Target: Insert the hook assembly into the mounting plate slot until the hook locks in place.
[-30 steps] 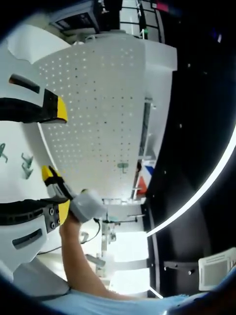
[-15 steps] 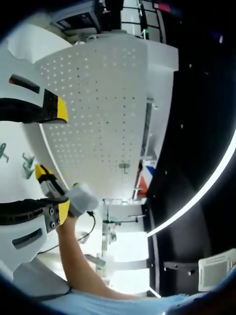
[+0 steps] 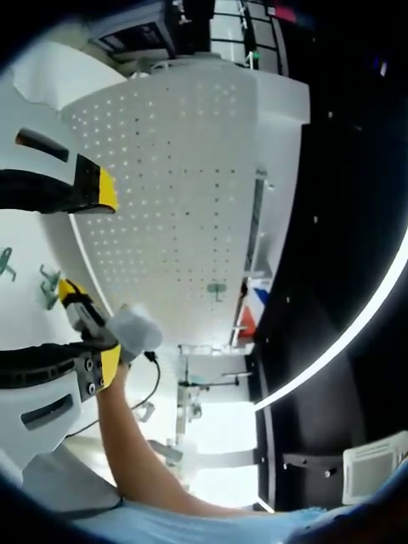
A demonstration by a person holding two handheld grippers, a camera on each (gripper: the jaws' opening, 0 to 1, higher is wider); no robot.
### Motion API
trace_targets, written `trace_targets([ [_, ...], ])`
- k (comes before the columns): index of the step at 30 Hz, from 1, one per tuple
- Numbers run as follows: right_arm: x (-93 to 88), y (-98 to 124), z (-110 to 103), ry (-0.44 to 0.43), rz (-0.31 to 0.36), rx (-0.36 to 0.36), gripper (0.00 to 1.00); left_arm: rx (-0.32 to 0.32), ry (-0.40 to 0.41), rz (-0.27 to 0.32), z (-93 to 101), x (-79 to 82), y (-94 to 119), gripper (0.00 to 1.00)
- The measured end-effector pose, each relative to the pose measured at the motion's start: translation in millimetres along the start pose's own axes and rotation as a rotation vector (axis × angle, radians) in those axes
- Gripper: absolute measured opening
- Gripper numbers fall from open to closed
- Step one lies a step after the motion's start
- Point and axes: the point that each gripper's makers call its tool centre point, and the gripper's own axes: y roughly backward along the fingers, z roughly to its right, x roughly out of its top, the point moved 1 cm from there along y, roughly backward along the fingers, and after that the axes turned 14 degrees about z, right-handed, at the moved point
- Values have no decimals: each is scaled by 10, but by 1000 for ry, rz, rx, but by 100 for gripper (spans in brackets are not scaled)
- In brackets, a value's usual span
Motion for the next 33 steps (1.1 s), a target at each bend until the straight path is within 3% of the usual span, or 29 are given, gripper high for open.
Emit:
trace_targets([
  [16,-91,-134,30,52,-84,-28,7,9,7,2,-29,-3,13,61],
  [33,-105,-193,56,64,-105,-36,7,8,12,1,-18,-6,16,60],
])
